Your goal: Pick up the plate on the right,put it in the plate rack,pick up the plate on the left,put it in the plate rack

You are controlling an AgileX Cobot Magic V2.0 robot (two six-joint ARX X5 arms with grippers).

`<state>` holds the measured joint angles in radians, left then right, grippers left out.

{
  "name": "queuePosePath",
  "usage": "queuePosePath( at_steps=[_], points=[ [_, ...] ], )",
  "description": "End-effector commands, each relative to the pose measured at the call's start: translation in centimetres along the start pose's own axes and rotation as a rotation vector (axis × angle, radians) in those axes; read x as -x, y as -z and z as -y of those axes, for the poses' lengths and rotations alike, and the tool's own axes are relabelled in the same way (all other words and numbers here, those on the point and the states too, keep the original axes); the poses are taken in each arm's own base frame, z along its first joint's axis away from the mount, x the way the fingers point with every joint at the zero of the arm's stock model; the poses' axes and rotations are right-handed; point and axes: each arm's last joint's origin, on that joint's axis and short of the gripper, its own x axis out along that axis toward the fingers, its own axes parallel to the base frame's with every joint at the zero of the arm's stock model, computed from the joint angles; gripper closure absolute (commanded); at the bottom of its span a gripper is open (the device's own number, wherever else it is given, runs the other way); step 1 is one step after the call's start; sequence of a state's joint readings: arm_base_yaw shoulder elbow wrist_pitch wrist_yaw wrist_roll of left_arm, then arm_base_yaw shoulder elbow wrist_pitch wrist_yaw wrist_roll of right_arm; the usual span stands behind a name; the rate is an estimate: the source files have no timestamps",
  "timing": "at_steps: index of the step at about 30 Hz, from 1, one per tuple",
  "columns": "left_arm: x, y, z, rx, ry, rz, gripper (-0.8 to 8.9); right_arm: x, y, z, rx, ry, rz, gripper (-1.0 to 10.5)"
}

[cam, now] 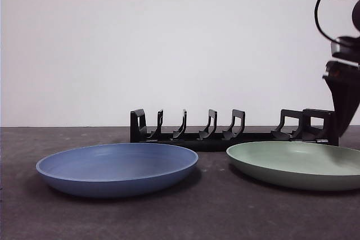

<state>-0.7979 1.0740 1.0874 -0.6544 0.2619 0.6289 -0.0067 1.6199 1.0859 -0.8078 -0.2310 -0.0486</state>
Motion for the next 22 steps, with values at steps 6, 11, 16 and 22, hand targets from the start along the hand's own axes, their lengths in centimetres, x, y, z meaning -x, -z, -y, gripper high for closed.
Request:
queuePosePath(
  at_steps=[6,11,16,22],
  points=[
    [0.0,-0.2,-0.1,-0.018,-0.01,0.016,2.16,-2.4,-0.4,0.6,-0.018,0.001,-0.063,5.4],
    [0.0,-0.2,-0.1,-0.018,-0.01,0.016,2.16,-3.1,-0.4,0.7,-0.021,0.0,-0.079,7.5],
    [0.0,-0.2,-0.1,-0.018,-0.01,0.016,2.16,-3.2,-0.4,0.7,-0.011,-0.002,-0.08,9.3],
    [0.0,-0.2,-0.1,-0.018,-0.01,0.016,2.16,-3.2,-0.5,0.7,-0.008,-0.01,-0.072,9.6]
  ],
)
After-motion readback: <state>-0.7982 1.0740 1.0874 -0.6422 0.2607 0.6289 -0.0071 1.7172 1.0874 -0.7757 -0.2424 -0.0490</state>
